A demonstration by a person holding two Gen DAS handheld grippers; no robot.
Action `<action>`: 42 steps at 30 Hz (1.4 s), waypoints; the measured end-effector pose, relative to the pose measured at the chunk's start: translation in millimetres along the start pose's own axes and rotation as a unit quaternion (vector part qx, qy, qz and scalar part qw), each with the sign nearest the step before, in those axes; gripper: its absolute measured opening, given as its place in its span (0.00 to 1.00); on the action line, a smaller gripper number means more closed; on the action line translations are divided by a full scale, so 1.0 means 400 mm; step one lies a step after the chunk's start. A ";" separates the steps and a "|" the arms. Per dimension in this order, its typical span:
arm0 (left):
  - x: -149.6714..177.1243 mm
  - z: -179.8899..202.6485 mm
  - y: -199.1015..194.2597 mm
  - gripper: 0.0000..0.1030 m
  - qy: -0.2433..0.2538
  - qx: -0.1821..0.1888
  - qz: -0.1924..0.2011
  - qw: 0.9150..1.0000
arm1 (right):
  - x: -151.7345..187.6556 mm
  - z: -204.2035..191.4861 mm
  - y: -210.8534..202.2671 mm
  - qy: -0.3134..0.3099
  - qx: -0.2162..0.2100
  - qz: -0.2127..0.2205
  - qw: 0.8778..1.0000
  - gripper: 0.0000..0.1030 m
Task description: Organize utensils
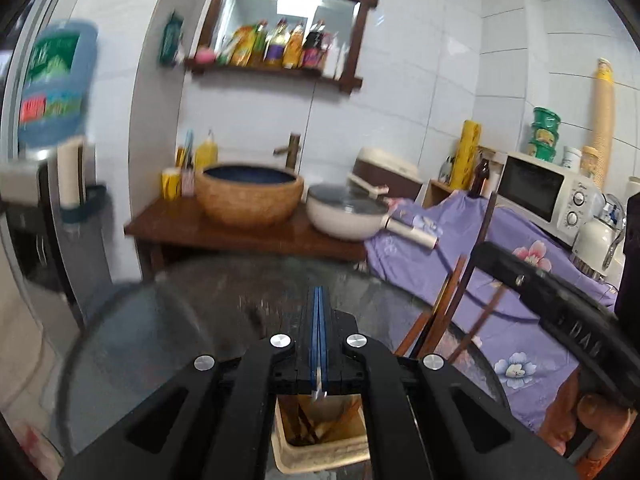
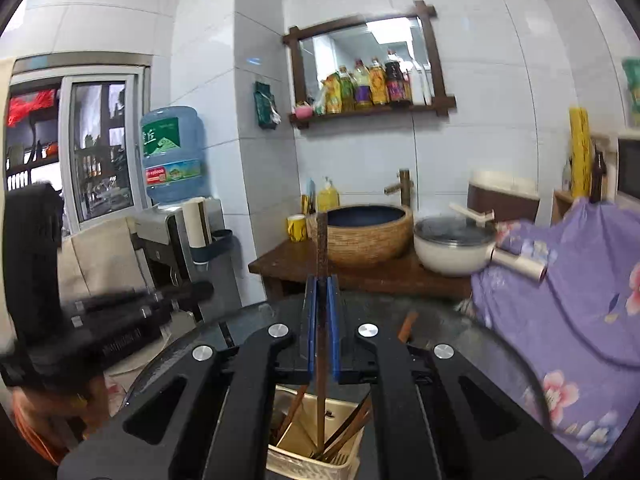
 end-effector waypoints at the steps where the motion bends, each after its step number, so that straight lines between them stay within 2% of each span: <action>1: 0.029 -0.010 0.008 0.00 -0.006 -0.003 -0.007 1.000 | 0.025 0.007 0.017 0.006 -0.001 -0.010 1.000 0.06; 3: 0.087 -0.033 0.009 0.01 -0.017 -0.014 -0.003 1.000 | 0.067 0.005 0.036 -0.003 0.002 -0.034 0.999 0.07; 4: 0.108 -0.040 0.003 0.03 -0.020 -0.015 0.001 1.000 | 0.090 0.000 0.039 -0.015 0.007 -0.042 0.999 0.12; 5: 0.133 -0.050 -0.006 0.13 -0.030 -0.022 0.008 0.999 | 0.109 -0.005 0.032 -0.024 0.018 -0.039 0.999 0.30; 6: 0.151 -0.055 -0.010 0.22 -0.038 -0.023 0.011 0.999 | 0.130 -0.006 0.015 -0.031 0.032 -0.026 0.999 0.43; 7: 0.169 -0.062 -0.012 0.40 -0.045 -0.022 0.011 0.999 | 0.151 -0.005 -0.010 -0.028 0.028 -0.004 0.999 0.60; 8: 0.189 -0.071 -0.014 0.42 -0.051 -0.025 0.006 0.998 | 0.170 -0.005 -0.034 -0.020 0.038 0.014 0.999 0.73; 11: 0.203 -0.070 -0.019 0.46 -0.043 -0.031 -0.003 0.999 | 0.211 -0.025 -0.099 -0.028 0.061 0.059 0.996 0.77; 12: 0.199 -0.065 -0.023 0.46 -0.039 -0.033 -0.006 0.999 | 0.219 -0.035 -0.112 -0.036 0.056 0.067 0.996 0.78; 15: 0.181 -0.049 -0.054 0.46 -0.028 -0.031 0.006 0.999 | 0.217 -0.044 -0.106 -0.044 0.044 0.066 0.996 0.78; 18: 0.171 -0.029 -0.105 0.51 -0.004 -0.025 0.026 0.999 | 0.194 -0.042 -0.126 -0.032 0.034 0.088 0.995 0.78; 21: 0.183 -0.017 -0.136 0.52 0.013 -0.026 0.026 0.999 | 0.193 -0.045 -0.157 -0.030 0.033 0.093 0.995 0.78; 24: 0.223 0.002 -0.130 0.52 0.039 -0.019 -0.008 0.999 | 0.221 -0.036 -0.180 -0.015 0.046 0.069 0.996 0.78; 28: 0.304 0.039 -0.092 0.48 0.073 0.001 -0.074 0.995 | 0.288 0.004 -0.201 0.013 0.083 0.014 0.996 0.78; 31: 0.373 0.080 -0.050 0.42 0.109 0.018 -0.130 0.985 | 0.353 0.049 -0.209 0.041 0.106 -0.035 0.993 0.78; 35: 0.455 0.124 0.027 0.32 0.149 0.040 -0.207 0.966 | 0.434 0.095 -0.217 0.077 0.114 -0.082 0.987 0.78; 38: 0.491 0.132 0.075 0.27 0.166 0.024 -0.233 0.958 | 0.483 0.120 -0.218 0.104 0.108 -0.105 0.983 0.78; 42: 0.507 0.111 0.138 0.23 0.154 0.024 -0.273 0.949 | 0.521 0.132 -0.227 0.116 0.104 -0.124 0.980 0.78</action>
Point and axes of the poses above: each gripper's, at about its wrist camera, not at the fingertips, and y roughly the way its jaws point, z to its right, x to its underside, the point moved 1 cm from there along y, roughly the way its jaws point, and after that the axes turned 5 degrees about -y, right-handed, at the moved point
